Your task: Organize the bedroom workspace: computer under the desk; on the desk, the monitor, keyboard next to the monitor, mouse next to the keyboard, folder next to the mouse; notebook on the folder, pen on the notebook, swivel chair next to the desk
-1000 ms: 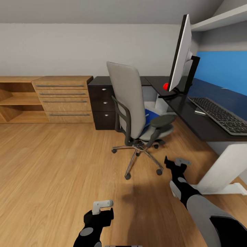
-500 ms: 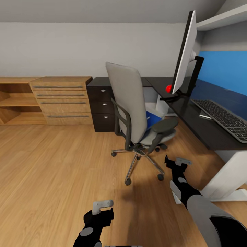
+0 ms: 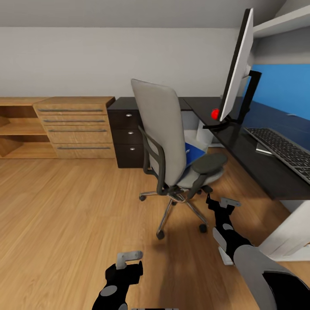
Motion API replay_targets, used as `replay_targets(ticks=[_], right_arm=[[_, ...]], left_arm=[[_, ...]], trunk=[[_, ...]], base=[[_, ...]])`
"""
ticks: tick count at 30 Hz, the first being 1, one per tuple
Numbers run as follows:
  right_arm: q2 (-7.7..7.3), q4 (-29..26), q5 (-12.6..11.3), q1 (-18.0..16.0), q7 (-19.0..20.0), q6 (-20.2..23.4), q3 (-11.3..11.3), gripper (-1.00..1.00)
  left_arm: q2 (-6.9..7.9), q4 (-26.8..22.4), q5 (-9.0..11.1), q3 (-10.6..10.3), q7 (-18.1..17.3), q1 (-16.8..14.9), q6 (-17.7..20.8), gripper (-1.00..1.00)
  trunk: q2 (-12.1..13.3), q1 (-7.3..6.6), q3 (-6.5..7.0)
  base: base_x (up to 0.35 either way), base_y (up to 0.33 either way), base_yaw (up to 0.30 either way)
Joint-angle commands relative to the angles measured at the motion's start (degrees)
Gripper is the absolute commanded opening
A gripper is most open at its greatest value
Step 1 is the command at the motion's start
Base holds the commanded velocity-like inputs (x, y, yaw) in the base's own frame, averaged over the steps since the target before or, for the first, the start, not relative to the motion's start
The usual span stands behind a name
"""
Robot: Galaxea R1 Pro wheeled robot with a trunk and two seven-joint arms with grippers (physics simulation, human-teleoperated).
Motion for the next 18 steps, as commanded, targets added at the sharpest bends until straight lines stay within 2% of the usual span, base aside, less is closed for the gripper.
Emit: replay_targets(ticks=[1, 18], right_arm=[[0.0, 0.05, -0.58, -0.03, 0.18, -0.28, 0.09, 1.0], [0.02, 0.05, -0.63, -0.03, 0.11, -0.3, 0.09, 1.0]], left_arm=[[0.01, -0.06, 0.61, -0.08, 0.55, -0.03, 0.1, 1.0], [0.09, 0.02, 0.6, -0.08, 0.62, -0.03, 0.09, 1.0]], trunk=[[-0.02, 0.02, -0.05], [-0.02, 0.02, -0.05]], base=[[0.251, 0.0, 0.0], [0.124, 0.0, 0.007]])
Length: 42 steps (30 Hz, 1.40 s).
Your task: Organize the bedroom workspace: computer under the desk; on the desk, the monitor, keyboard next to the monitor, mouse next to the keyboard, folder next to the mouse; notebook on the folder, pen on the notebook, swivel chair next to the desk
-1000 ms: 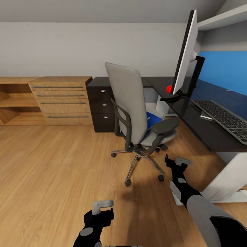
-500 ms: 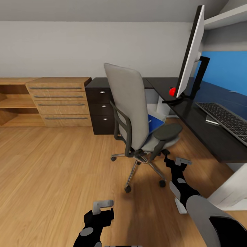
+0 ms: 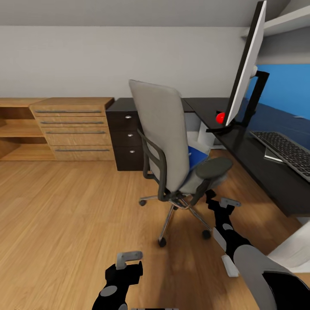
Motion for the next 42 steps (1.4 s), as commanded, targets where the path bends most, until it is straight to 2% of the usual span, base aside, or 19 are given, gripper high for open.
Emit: replay_targets(ticks=[1, 7, 23, 35, 42], right_arm=[[-0.01, 0.04, -0.58, -0.03, 0.17, -0.28, 0.09, 1.0], [-0.01, 0.04, -0.62, -0.03, 0.17, -0.3, 0.09, 1.0], [-0.1, 0.04, -0.62, -0.03, 0.17, -0.29, 0.09, 1.0], [-0.1, -0.01, -0.62, -0.03, 0.12, -0.26, 0.09, 1.0], [-0.1, -0.61, -0.88, -0.03, -1.24, 0.24, -0.09, 1.0]], left_arm=[[0.0, -0.06, 0.61, -0.07, 0.55, -0.03, 0.1, 1.0], [0.0, -0.05, 0.67, -0.03, 0.56, -0.01, 0.13, 1.0], [0.0, -0.05, 0.59, 0.2, 0.64, -0.01, 0.14, 1.0], [0.0, -0.05, 0.59, 0.25, 0.64, -0.01, 0.11, 1.0], [0.0, -0.05, 0.62, 0.27, 0.64, -0.02, 0.12, 1.0]], trunk=[[-0.02, -0.01, -0.04], [-0.02, -0.01, -0.04], [-0.02, -0.01, -0.04], [-0.02, -0.01, -0.04], [-0.02, -0.01, -0.04]], base=[[0.007, 0.0, 0.132], [0.001, 0.0, 0.148], [-0.009, 0.0, 0.006], [-0.279, 0.0, 0.0], [-0.08, -0.011, 0.0]])
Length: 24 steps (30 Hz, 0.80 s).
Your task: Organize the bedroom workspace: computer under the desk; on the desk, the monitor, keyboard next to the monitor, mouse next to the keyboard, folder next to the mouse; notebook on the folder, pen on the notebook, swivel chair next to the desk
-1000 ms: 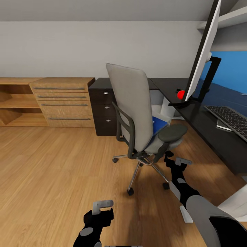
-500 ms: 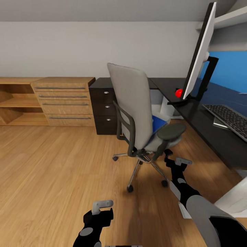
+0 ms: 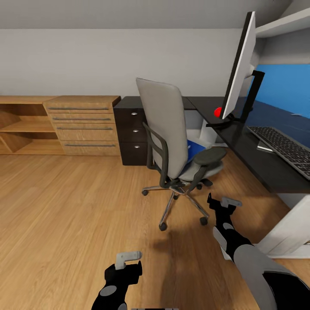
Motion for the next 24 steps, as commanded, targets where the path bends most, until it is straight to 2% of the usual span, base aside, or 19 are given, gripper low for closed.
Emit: replay_targets(ticks=[1, 5, 8, 10, 14, 24], right_arm=[[-0.01, 0.0, -0.63, -0.03, 0.0, -0.14, 0.04, 1.0], [0.11, -2.5, -0.82, -0.03, -2.38, 3.55, -0.03, 1.0], [0.37, -5.71, -0.91, -0.03, -4.1, 8.4, -0.07, 1.0], [0.45, -7.06, -0.93, -0.03, -4.54, 11.35, -0.07, 1.0], [0.5, -9.03, -0.94, 0.01, -4.85, 14.18, -0.08, 1.0], [0.6, -10.75, -0.95, 0.05, -4.99, 15.48, -0.01, 1.0]], left_arm=[[0.01, -0.06, 0.61, -0.07, 0.55, -0.02, 0.11, 1.0], [0.01, -0.06, 0.63, -0.07, 0.55, -0.06, 0.08, 1.0], [0.01, -0.06, 0.6, -0.06, 0.55, -0.02, 0.07, 1.0], [0.01, -0.06, 0.59, -0.06, 0.55, -0.03, 0.07, 1.0], [0.01, -0.06, 0.58, -0.06, 0.55, -0.04, 0.07, 1.0], [0.01, -0.06, 0.57, -0.06, 0.55, -0.03, 0.07, 1.0]], trunk=[[-0.02, -0.01, -0.04], [-0.02, -0.01, -0.04], [-0.02, -0.01, -0.04], [-0.02, -0.01, -0.04], [-0.02, -0.01, -0.04], [-0.02, -0.01, -0.04]], base=[[-0.025, -0.003, 0.0], [-0.007, -0.001, 0.0], [-0.001, 0.0, 0.0], [0.0, 0.0, 0.0], [0.0, 0.0, 0.0], [0.0, 0.0, 0.0]])
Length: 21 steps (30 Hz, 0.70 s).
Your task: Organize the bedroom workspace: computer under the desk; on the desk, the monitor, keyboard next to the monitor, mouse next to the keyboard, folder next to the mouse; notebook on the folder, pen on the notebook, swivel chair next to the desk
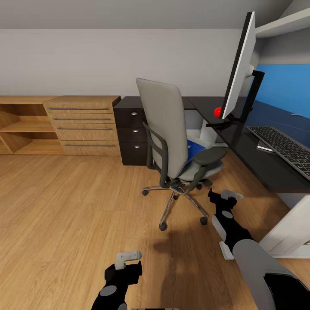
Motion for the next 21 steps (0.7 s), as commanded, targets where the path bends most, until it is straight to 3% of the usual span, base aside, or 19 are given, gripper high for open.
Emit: replay_targets(ticks=[1, 21], right_arm=[[-0.01, -0.01, -0.61, -0.03, 0.03, -0.34, 0.1, 1.0], [1.2, -2.82, -0.57, 0.98, -0.06, -0.26, 0.14, 1.0]], left_arm=[[0.01, -0.06, 0.6, -0.07, 0.55, -0.02, 0.1, 1.0], [0.01, 0.5, 0.6, 0.0, 0.55, -0.03, 0.1, 1.0]], trunk=[[-0.02, -0.01, -0.04], [-0.02, -0.01, -0.04]], base=[[0.0, 0.0, 0.0], [0.0, 0.0, 0.0]])
